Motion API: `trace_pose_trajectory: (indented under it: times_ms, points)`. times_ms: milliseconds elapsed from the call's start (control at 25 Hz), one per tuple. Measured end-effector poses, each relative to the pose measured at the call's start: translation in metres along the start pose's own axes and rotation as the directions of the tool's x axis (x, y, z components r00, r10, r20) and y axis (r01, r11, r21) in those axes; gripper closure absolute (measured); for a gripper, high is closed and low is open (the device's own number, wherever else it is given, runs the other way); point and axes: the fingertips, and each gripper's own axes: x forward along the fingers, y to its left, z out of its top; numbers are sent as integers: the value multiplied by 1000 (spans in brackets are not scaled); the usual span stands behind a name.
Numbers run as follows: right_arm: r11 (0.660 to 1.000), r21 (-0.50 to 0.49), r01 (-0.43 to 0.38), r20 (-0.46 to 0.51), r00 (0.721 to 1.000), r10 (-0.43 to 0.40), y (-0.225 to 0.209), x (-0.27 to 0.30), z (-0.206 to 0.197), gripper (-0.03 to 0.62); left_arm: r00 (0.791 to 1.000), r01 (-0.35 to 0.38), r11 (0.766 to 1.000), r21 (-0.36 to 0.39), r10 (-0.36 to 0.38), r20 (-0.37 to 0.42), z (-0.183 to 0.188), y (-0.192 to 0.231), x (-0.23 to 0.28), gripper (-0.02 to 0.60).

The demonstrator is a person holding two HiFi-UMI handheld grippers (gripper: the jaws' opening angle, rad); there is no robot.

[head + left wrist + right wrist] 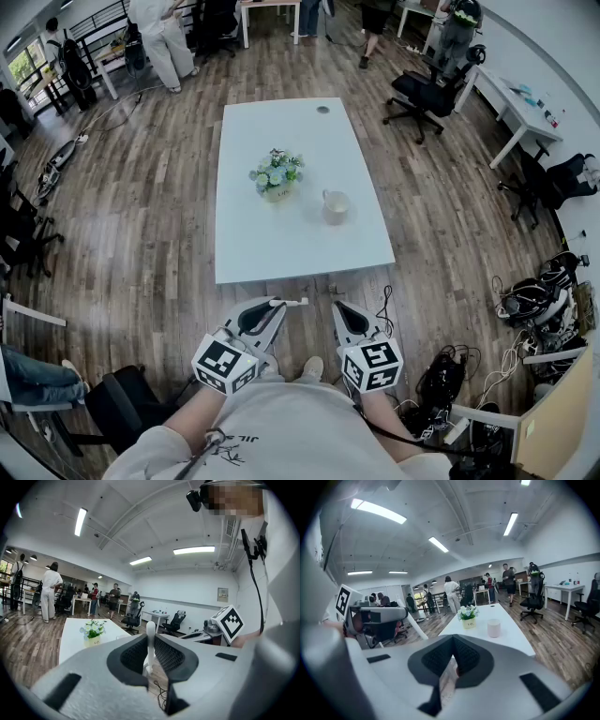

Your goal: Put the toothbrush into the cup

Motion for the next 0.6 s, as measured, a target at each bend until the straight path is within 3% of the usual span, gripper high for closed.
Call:
trace_pose_trajectory:
  times_ms: [600]
  points:
    - [1000, 10, -9, -6, 1000, 9, 9, 8, 0, 576, 1000, -12, 1000, -14, 12, 3, 0, 11, -4, 528]
